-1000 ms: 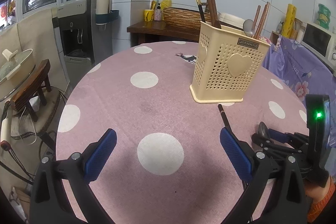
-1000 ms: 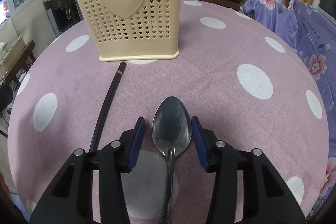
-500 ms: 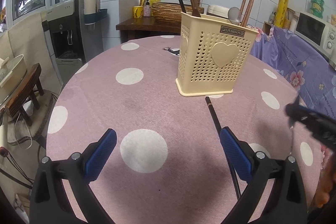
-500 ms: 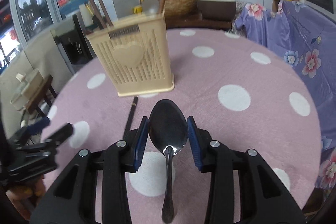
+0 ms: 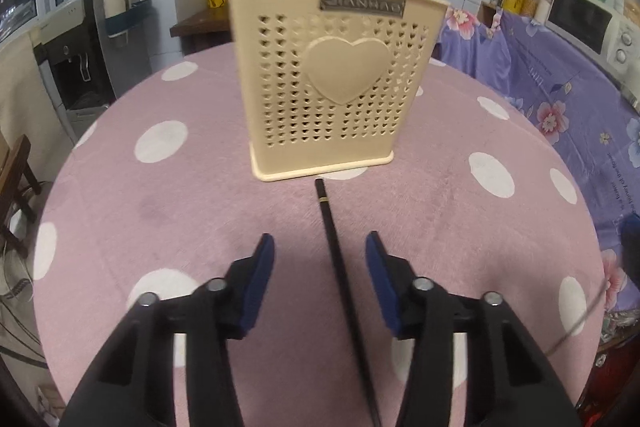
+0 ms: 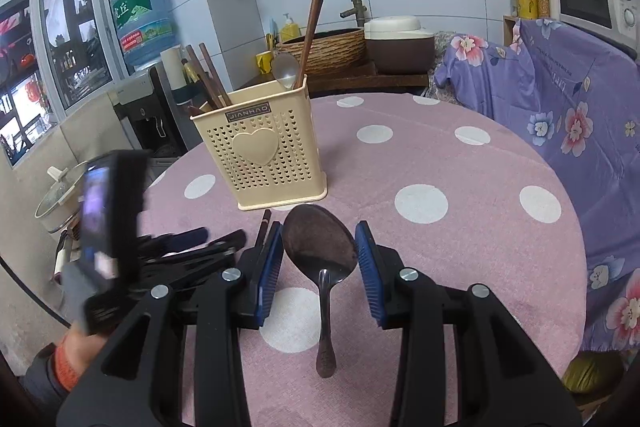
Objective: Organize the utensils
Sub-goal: 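Lift the spoon with the right tool while the left tool grasps the black chopstick, then carry the spoon and black chopstick above the holder with both tools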
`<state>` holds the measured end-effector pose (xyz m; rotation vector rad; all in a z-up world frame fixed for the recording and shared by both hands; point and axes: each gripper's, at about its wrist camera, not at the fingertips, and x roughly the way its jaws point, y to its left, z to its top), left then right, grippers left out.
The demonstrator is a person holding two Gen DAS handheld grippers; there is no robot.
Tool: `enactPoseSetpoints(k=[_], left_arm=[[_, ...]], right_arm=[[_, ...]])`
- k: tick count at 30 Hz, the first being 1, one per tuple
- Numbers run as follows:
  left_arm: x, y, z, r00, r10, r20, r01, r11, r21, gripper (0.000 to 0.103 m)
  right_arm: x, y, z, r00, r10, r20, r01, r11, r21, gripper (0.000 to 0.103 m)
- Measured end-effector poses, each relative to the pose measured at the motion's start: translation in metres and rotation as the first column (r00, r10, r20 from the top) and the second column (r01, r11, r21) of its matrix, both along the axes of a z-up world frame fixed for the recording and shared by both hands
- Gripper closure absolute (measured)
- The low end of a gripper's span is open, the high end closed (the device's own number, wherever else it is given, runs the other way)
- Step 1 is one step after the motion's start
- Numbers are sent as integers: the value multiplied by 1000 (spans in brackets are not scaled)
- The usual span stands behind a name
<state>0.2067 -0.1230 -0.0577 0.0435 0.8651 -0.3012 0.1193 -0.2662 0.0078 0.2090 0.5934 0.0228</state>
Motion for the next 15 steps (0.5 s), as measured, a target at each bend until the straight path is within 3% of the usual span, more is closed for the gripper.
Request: enactPoseSetpoints(k=[8, 15], left_arm=[[24, -18, -26, 995, 26, -99, -25, 1000, 10, 78], [31, -24, -28, 997, 51, -53, -48, 997, 60, 92]], right_arm=[[-7, -3, 0, 1000, 12, 22, -12, 1000, -6, 65], [-8, -3, 0, 1000, 15, 25, -14, 1000, -9, 65]])
